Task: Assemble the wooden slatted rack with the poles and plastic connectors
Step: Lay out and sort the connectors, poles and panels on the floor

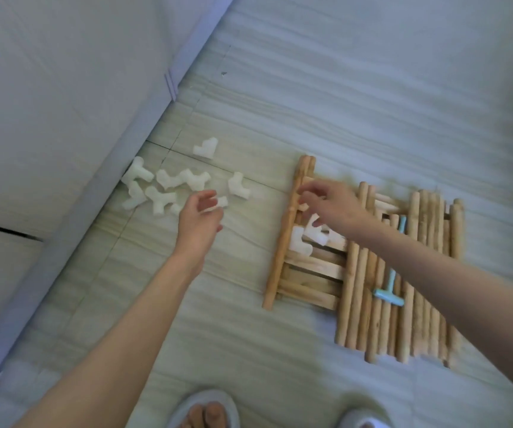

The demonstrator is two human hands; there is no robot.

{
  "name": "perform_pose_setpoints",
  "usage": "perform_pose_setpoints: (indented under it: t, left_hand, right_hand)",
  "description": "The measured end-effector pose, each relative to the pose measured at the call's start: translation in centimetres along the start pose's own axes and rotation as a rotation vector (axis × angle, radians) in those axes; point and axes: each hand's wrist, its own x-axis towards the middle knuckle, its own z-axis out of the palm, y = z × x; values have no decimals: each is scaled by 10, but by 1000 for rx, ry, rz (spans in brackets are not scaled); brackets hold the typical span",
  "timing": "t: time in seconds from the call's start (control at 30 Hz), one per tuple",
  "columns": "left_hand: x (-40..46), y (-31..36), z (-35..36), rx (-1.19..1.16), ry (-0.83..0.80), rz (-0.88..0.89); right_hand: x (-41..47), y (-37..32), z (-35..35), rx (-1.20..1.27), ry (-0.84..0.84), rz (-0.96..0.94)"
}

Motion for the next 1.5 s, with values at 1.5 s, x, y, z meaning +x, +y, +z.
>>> perform_pose_setpoints:
  t: [1.5]
  left_hand:
    - [17, -63, -48, -271, 171, -391]
  right_hand:
    - [42, 1, 148, 623, 50, 520]
